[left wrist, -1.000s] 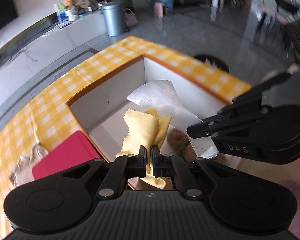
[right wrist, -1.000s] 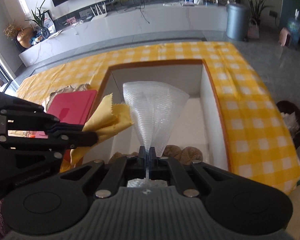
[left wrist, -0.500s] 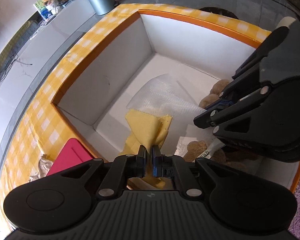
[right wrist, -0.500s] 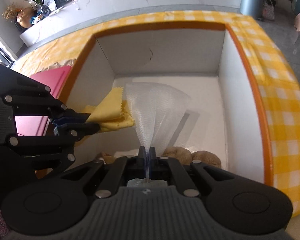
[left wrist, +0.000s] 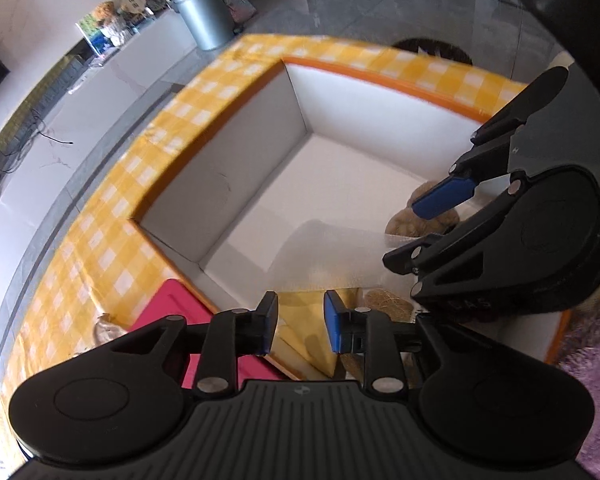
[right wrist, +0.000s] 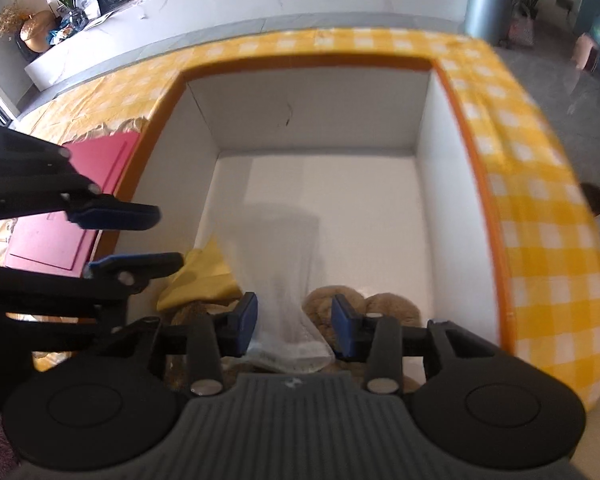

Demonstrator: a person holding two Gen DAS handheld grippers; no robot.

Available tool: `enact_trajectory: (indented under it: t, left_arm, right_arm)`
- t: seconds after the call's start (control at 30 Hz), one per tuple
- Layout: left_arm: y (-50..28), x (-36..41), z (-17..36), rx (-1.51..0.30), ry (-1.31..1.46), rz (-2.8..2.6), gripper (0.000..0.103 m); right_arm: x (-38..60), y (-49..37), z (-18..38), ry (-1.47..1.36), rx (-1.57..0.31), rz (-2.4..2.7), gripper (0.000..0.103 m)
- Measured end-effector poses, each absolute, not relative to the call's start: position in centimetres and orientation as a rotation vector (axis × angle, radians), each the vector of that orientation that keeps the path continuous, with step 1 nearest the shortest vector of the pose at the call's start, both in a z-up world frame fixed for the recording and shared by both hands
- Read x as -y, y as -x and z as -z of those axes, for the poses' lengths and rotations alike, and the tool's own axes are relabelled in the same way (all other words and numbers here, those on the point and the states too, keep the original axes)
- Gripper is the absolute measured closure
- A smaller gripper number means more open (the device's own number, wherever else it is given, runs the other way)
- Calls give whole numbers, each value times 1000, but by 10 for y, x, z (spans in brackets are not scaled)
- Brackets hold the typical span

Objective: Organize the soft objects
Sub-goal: 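Open both grippers to drop the cloth and mesh bag into the box, then move both grippers back over the remaining items on the table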

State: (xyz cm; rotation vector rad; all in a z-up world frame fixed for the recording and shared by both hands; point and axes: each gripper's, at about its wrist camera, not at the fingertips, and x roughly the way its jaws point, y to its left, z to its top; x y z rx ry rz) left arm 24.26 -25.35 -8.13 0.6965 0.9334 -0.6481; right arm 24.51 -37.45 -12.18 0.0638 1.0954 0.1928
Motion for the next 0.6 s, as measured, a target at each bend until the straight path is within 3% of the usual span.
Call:
enact_trajectory:
  t: [0.6]
  left_arm:
    - [-161,139,-14,-769,-413,517,72]
  right_arm:
    - [321,-146,32,0,-826,-134,53]
